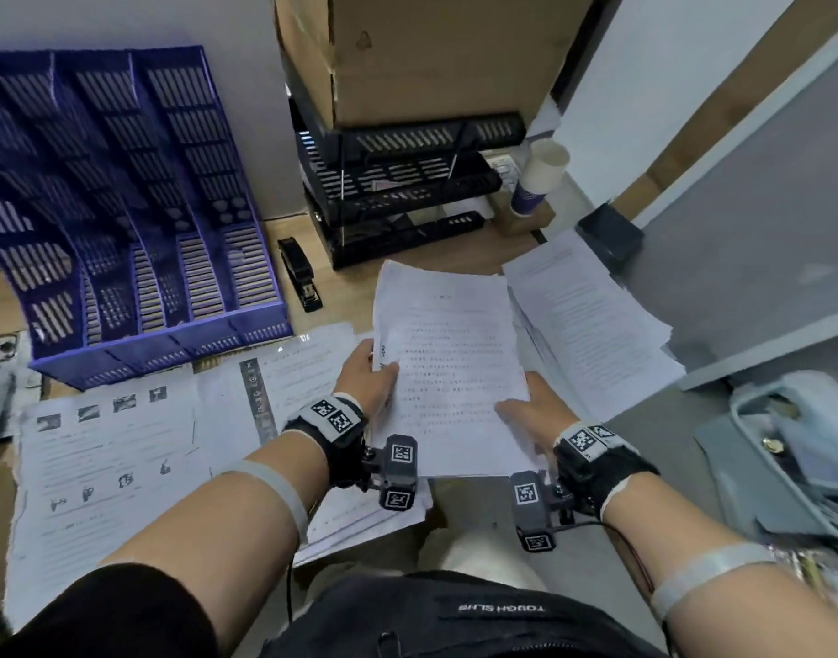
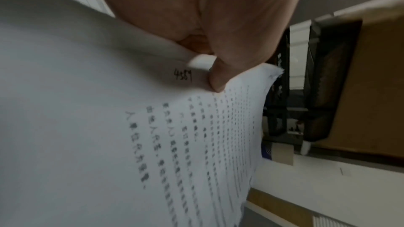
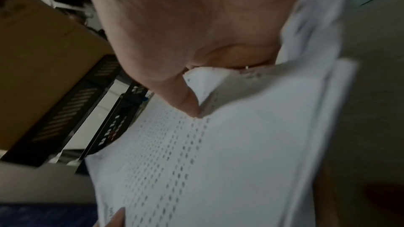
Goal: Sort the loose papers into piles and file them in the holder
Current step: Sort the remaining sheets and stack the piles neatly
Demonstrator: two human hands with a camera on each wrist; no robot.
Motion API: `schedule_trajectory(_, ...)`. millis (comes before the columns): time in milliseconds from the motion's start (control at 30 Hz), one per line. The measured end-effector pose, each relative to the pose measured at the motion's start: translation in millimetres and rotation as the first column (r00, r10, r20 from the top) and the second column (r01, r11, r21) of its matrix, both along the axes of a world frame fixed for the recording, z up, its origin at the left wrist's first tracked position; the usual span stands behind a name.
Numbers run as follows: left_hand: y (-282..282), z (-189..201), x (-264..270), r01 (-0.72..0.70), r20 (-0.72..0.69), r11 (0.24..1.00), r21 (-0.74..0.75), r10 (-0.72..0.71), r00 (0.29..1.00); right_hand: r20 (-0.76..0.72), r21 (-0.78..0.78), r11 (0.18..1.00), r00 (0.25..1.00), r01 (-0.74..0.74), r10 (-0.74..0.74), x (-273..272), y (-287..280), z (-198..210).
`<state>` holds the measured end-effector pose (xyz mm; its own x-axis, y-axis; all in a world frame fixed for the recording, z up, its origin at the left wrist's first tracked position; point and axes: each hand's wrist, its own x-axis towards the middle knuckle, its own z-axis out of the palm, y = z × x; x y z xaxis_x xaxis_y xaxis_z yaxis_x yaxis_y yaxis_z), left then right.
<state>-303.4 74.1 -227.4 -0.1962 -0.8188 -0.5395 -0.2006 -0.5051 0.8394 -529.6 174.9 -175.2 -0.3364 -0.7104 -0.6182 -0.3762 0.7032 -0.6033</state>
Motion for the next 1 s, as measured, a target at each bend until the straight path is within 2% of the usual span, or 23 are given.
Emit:
schedule_trajectory(167,-11.9,15.2,-76.7,-0.019,-0.093,1.0,-0.018,0.017,0.996,-0.127,-0.066,0.997,0.991,0.031,-0.04,-77.8,-8.0,-4.0)
schedule_trajectory(333,-20.1,23.4,-162.1,0.03,-0.09,1.0,-0.006,-0.031,0.995,-0.342,-0.153,0.987,0.933,0.059,-0.109,-166.6,-36.7,-6.3)
schedule_trajectory(433,-23.5,15.9,-209.3,0.071,-0.09,0.997,0.021,-0.068,0.994,-0.414,-0.125,0.99,0.904,0.057,-0.104,-217.1,-48.8,-9.6)
schedule_trajectory(533,-22.0,10.4,-245.8,0.135,-0.062,0.978,0.16,-0.127,0.99,-0.473,-0.02,1.0,0.88,0.019,-0.026,-260.3,-60.4,-21.5)
schedule_trajectory(667,-26.0,-6.5,-265.7,0.235,0.145,0.934,0.27,-0.28,0.949,-0.524,0.148,0.989,0.849,0.007,0.072,-295.3,-73.1,-38.8)
schedule_trajectory(767,-36.2,-22.2,-269.6,0.252,0.265,0.936,0.247,-0.315,0.911,-0.542,0.164,0.987,0.835,-0.001,0.091,-308.3,-83.9,-51.4)
schedule_trajectory(833,-41.9,-29.9,-270.7,0.239,0.292,0.944,0.229,-0.301,0.908,-0.523,0.144,0.989,0.846,-0.029,0.101,-313.7,-91.1,-61.2)
schedule_trajectory(933,-46.1,-34.4,-272.0,0.216,0.274,0.953,0.213,-0.27,0.923,-0.411,0.176,0.984,0.905,-0.037,0.108,-319.0,-101.0,-74.7)
schedule_trajectory(1000,-46.2,-35.9,-272.9,0.205,0.245,0.958,0.202,-0.253,0.936,-0.411,0.212,0.977,0.904,-0.034,0.121,-319.8,-105.2,-83.4)
